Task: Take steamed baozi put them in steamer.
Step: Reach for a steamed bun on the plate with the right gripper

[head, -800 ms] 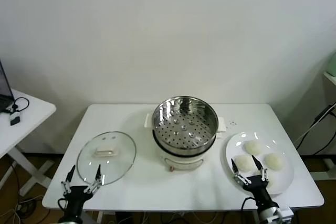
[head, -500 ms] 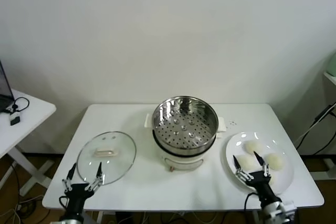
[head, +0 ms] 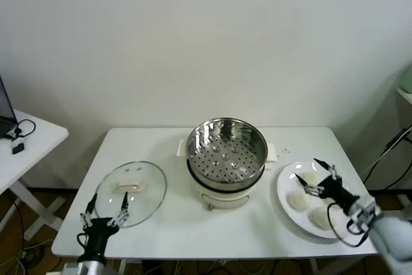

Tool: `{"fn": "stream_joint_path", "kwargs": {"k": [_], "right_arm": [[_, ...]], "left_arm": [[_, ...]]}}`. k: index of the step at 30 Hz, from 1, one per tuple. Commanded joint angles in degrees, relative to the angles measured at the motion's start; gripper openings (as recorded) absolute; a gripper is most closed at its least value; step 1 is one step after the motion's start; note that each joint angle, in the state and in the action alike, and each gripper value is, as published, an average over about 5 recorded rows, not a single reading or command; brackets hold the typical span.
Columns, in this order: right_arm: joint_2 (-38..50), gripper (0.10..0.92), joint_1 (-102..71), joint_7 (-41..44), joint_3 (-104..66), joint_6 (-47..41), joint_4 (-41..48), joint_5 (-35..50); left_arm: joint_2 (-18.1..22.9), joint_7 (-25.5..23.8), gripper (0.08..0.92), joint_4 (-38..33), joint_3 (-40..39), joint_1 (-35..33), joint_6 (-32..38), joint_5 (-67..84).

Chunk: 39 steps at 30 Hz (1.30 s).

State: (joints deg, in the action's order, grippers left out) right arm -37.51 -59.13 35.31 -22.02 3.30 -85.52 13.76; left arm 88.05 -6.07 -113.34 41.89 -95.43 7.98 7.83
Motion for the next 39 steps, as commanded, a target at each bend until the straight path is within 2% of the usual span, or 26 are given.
{"fn": "stream_joint_path", "kwargs": {"k": [1,8,14,27,39], "right_arm": [[13.2,0.823,40.8,24.6,35.7,1.4,19.0,-4.5],[11.9,0.823,63.7,33.3,63.4,3.4,25.7,-7.7],[8.8,0.823,70.5,35.4,74.2,4.2,27.8,-9.8],[-0.7,0.823,60.5,32.1,65.9,3.4,32.5,-17.5],[-4.4,0.823,55.3,30.7,60.9,3.9,34.3,-22.9]], "left_arm": [[-0.3,0.5,0.823,-0.5,-0.3,0.6,-2.1,-0.3],[-0.6,0.9,0.823,-0.3,-0.3,0.9,-2.4,-1.4],[-0.5,1.3,0.823,-0.4,-0.3,1.4,-2.9,-2.0],[-0.6,2.1,0.823,-0.3,0.3,1.8,-3.6,-2.0],[-0.7,2.4,0.823,-0.3,0.8,2.0,-4.2,-1.9]]}}
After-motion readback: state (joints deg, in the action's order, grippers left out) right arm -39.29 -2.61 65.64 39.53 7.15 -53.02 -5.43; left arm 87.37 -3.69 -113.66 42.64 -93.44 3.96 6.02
